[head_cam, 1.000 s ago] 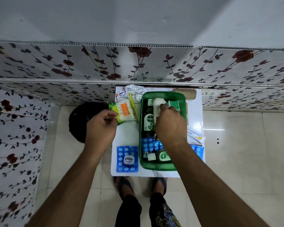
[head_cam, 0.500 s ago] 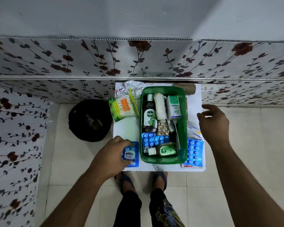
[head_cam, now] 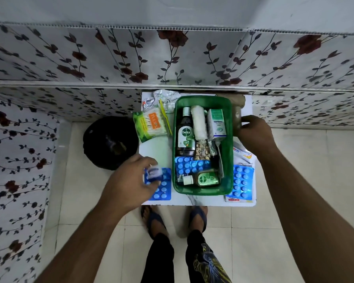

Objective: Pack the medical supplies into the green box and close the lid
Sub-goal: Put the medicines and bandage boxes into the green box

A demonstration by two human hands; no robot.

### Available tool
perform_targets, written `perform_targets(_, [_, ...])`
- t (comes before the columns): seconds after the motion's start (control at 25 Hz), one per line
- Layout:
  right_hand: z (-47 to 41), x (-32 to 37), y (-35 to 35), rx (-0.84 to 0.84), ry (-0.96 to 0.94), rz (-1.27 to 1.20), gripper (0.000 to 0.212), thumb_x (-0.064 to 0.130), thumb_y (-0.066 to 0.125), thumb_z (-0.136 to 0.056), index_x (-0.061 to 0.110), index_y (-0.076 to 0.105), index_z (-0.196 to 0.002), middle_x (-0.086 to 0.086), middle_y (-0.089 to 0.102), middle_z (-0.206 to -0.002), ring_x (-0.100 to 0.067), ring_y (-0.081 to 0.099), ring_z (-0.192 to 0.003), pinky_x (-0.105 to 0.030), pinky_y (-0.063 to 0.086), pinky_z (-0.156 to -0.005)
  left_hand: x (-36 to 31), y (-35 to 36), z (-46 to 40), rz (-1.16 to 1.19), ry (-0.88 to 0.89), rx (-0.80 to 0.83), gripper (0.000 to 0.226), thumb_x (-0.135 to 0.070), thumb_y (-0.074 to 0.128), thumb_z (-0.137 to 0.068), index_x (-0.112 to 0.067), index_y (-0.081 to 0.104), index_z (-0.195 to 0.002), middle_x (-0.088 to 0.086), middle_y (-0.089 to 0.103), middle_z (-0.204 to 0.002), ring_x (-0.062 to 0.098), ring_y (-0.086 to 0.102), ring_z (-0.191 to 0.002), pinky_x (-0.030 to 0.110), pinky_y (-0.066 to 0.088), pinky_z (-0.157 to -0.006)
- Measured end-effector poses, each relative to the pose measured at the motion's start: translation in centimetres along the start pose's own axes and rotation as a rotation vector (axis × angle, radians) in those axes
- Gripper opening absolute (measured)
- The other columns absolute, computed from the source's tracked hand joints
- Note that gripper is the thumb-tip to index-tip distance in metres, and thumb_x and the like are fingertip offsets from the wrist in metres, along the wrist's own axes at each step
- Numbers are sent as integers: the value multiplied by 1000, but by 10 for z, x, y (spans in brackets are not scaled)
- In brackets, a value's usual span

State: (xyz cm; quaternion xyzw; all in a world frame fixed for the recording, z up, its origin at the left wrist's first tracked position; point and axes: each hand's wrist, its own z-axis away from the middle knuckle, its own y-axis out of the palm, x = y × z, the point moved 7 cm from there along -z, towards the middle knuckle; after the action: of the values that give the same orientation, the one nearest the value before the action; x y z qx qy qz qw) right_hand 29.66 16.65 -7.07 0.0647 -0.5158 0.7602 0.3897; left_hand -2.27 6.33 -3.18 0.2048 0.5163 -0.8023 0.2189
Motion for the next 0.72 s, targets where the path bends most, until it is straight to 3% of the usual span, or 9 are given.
perform_targets(0.12, [20, -1, -22, -99, 26, -155, 31, 27, 61, -83, 18, 68, -112, 3, 71, -81, -21, 67, -83, -28, 45, -72, -46, -41, 2, 162, 62, -228, 42, -23, 82, -68, -25, 67, -108, -8, 57, -99, 8, 59, -73, 24, 49, -65])
perform_targets(0.16, [28, -3, -26, -108, 45, -204, 32, 25, 63, -81, 19, 68, -112, 5, 70, -80, -20, 68, -83, -28, 47, -73, -68, -39, -3, 147, 110, -208, 42, -24, 80, -69, -26, 66, -109, -8, 56, -101, 11, 60, -73, 25, 49, -66])
perform_targets(0.32, [50, -4, -33, -113, 89, -337, 38, 19, 69, -77, 20, 65, -115, 9, 69, -83, -19, 68, -85, -30, 50, -77, -124, 36, -31, -128, 203, 127, 32, -23, 71, -75, -20, 63, -106, 1, 54, -102, 25, 60, -88, 33, 49, -73])
perform_targets(0.48, [56, -4, -39, -60, 62, -343, 30, 17, 67, -79, 26, 63, -107, 8, 70, -84, -15, 66, -76, -39, 56, -79, -121, 91, -42, -105, 136, 290, 31, -10, 73, -70, -16, 67, -100, 7, 59, -102, 28, 62, -91, 29, 48, -71])
perform_targets(0.56, [61, 0, -44, -40, 25, -294, 26, 18, 65, -81, 31, 61, -103, 9, 71, -86, -16, 67, -75, -44, 58, -79, -119, 95, -39, -61, 127, 326, 37, -7, 71, -69, -17, 69, -105, 7, 64, -104, 27, 64, -93, 30, 51, -74])
perform_targets(0.72, [92, 30, -48, -2, -67, -261, 22, 21, 67, -81, 26, 67, -103, 10, 71, -83, -9, 66, -68, -28, 52, -64, -98, 31, -32, 233, 35, 185, 46, -5, 73, -78, -22, 67, -120, -2, 67, -108, 13, 67, -87, 29, 56, -78])
